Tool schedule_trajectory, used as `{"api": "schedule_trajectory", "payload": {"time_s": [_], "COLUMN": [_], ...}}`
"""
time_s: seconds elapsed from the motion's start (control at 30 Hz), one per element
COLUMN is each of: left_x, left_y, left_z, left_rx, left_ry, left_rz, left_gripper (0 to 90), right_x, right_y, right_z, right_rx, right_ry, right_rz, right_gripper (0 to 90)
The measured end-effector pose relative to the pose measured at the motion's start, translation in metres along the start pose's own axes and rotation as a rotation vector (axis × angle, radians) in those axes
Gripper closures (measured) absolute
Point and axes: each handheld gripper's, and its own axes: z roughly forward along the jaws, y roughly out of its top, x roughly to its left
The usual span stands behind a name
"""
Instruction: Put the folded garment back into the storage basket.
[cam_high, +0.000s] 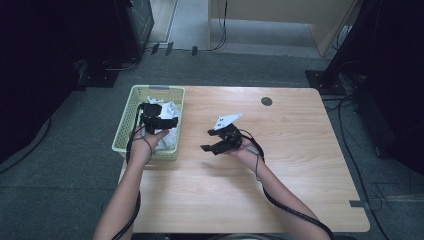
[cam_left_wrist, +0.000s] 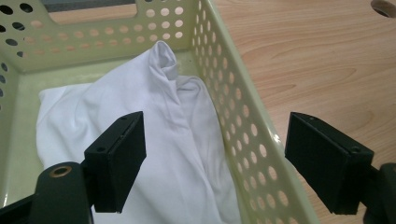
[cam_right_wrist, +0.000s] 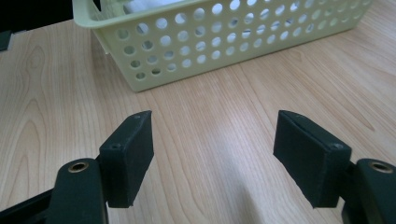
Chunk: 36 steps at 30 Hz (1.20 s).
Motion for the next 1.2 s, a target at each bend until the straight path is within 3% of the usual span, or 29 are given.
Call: {"api": "schedule_trajectory", "payload": {"time_s": [0.2, 0.63, 1.2], "left_x": [-0.011, -0.035, -0.072], "left_y": [-0.003, -0.017, -0.04], "left_z": [-0.006, -0.025, -0.032], "left_rx": [0.004, -0.008, -0.026], "left_ry": [-0.007, -0.052, -0.099], "left_rz": [0.027, 0.03, 0.083], "left_gripper": [20.9, 20.8, 20.9], "right_x": [-0.006, -0.008, -0.013], "right_y": [-0.011, -0.025, -0.035], "right_z": [-0.004, -0.006, -0.014], "right_rx": [0.017, 0.048, 0.066], "right_ry": [-0.013, -0.026, -0.052], "right_rz": [0.007, -0.003, -0.007], "right_gripper": [27.5, 26.8, 24.5]}}
